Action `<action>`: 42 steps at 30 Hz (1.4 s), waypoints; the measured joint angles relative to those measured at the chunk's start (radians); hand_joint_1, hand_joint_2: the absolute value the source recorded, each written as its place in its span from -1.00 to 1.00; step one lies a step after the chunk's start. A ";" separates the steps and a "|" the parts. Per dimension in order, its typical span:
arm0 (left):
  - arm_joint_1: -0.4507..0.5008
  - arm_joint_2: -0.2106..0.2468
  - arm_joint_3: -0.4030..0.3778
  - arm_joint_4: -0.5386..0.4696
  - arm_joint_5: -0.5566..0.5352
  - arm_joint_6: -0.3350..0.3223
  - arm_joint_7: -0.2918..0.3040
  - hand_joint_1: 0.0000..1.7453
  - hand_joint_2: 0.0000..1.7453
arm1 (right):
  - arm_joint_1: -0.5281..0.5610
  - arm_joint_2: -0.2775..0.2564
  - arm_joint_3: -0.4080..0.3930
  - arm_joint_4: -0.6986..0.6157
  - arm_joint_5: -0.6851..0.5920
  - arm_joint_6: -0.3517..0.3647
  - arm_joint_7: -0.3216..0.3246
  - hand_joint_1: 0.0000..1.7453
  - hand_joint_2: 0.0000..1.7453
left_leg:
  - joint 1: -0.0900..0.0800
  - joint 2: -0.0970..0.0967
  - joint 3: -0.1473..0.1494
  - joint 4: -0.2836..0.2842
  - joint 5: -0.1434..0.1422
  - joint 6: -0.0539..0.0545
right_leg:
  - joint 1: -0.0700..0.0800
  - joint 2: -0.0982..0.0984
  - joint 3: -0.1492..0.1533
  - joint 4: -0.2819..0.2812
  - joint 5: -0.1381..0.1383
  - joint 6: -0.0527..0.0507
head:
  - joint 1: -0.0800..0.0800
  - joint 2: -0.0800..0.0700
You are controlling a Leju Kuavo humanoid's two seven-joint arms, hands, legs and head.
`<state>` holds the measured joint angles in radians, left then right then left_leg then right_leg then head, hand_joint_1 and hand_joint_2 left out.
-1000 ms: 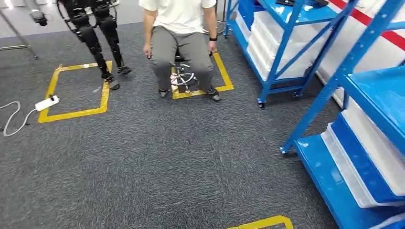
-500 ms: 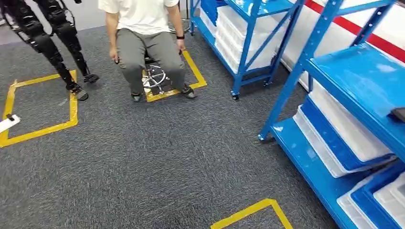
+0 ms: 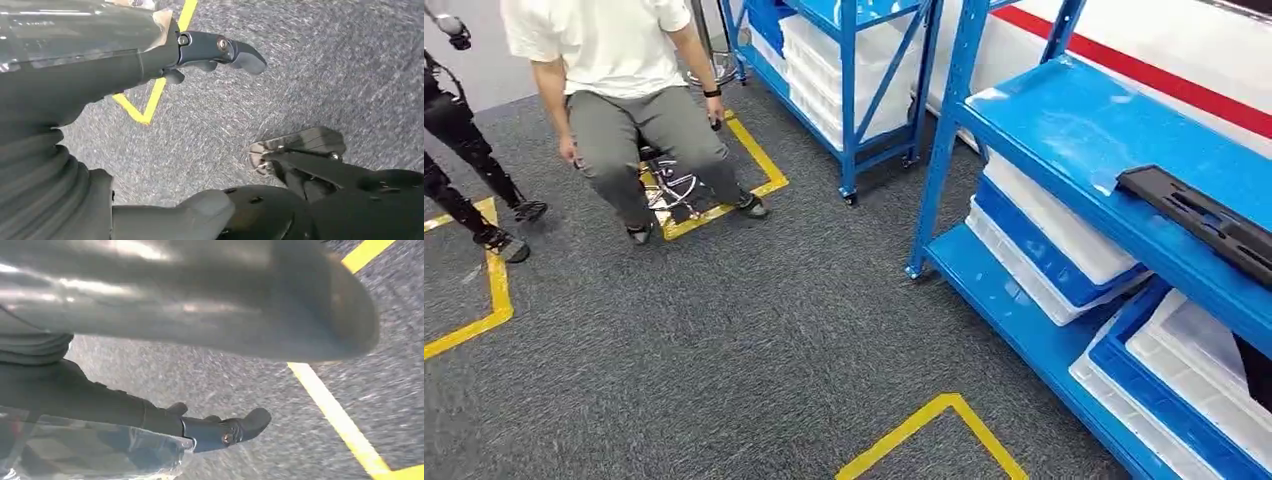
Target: Take the parts from the cabinet and place them on the table.
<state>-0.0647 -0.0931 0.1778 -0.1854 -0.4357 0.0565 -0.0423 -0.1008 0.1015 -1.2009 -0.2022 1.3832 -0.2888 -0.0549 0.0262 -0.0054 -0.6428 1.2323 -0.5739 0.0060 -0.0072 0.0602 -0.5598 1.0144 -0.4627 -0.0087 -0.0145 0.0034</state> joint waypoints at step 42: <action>-0.004 0.000 0.007 -0.003 -0.015 -0.002 0.009 -1.00 1.00 | -0.003 0.001 0.010 0.000 0.002 0.005 0.011 -1.00 -1.00 | -0.007 0.021 0.122 -0.262 0.104 0.040 | -0.005 -0.045 -0.139 0.211 -0.087 0.020 | 0.005 0.000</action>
<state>-0.0682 -0.0935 0.1850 -0.1881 -0.4505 0.0542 -0.0332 -0.1038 0.1022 -1.1906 -0.2022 1.3855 -0.2838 -0.0435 0.0190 0.0159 -0.5207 0.9699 -0.4701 0.0457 -0.0121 0.0151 -0.6984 1.2253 -0.5497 0.0109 -0.0092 0.0034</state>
